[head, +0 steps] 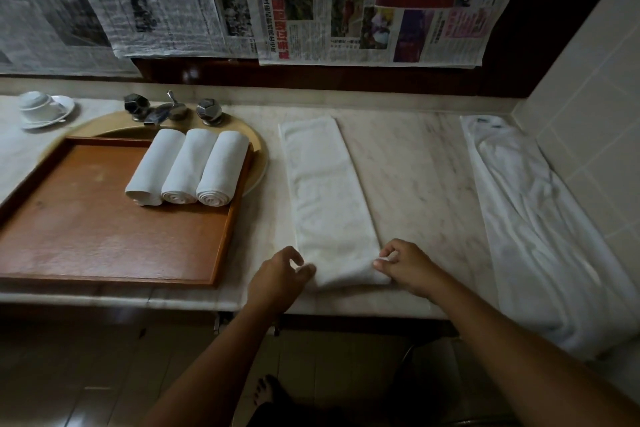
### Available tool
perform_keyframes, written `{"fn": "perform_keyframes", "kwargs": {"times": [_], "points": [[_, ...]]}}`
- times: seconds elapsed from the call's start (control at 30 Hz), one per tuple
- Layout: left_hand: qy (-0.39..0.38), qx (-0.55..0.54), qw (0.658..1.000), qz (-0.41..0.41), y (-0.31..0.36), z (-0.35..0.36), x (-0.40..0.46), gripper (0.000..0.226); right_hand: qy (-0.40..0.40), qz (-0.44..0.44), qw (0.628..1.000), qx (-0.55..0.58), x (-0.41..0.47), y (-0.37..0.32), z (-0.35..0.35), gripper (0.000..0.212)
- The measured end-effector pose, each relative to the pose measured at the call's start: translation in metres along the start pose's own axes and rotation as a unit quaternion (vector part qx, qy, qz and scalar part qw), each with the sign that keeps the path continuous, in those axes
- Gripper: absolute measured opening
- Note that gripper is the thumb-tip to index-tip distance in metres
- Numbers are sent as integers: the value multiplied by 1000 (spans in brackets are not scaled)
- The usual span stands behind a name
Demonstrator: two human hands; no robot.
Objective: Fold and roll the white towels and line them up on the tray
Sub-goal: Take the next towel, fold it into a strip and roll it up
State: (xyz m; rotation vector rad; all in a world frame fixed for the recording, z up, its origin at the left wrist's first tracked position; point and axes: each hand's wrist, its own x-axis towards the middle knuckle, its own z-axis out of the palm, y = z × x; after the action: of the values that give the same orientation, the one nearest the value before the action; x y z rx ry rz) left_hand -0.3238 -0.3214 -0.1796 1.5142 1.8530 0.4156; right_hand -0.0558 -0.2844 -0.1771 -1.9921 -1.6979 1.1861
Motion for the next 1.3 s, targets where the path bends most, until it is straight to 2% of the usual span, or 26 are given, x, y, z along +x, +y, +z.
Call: {"fn": "perform_keyframes", "kwargs": {"times": [0.1,0.17,0.2,0.3,0.4,0.5,0.6,0.73,0.9,1.0,1.07,1.13,1.23,1.3], "points": [[87,69,992,56,0,6,-5,24,41,-12,995,-86,1,-2,1,27],[164,128,968,143,-3,15,-9,16,104,-82,976,-175,-5,-3,7,18],[185,158,952,184,-6,20,-10,12,141,-144,955,-218,-10,-2,12,12],[203,215,915,276,-21,30,-16,3,206,-281,886,-306,-25,22,28,20],[165,225,913,297,-30,29,-27,24,193,-290,894,-281,-35,42,33,31],[131,189,932,280,-28,25,-38,26,161,-261,926,-219,-36,45,32,32],[89,67,977,180,-16,21,-40,24,108,-177,973,-96,-34,34,28,25],[31,-16,996,81,-12,13,-22,32,63,-110,992,-16,-23,18,17,17],[18,-35,997,66,-8,8,-4,30,20,-31,999,-16,1,0,8,14],[5,9,999,48,-2,2,4,30,48,-7,997,-56,10,-11,6,12],[63,66,994,62,4,-2,4,26,92,-29,984,-151,7,-15,5,15],[132,122,976,126,6,0,1,18,142,-114,953,-243,1,-16,8,14],[161,226,930,240,-3,13,-5,7,186,-269,879,-346,-9,4,19,23],[170,267,903,291,-14,19,-8,13,182,-313,860,-360,-16,22,23,37]]}}
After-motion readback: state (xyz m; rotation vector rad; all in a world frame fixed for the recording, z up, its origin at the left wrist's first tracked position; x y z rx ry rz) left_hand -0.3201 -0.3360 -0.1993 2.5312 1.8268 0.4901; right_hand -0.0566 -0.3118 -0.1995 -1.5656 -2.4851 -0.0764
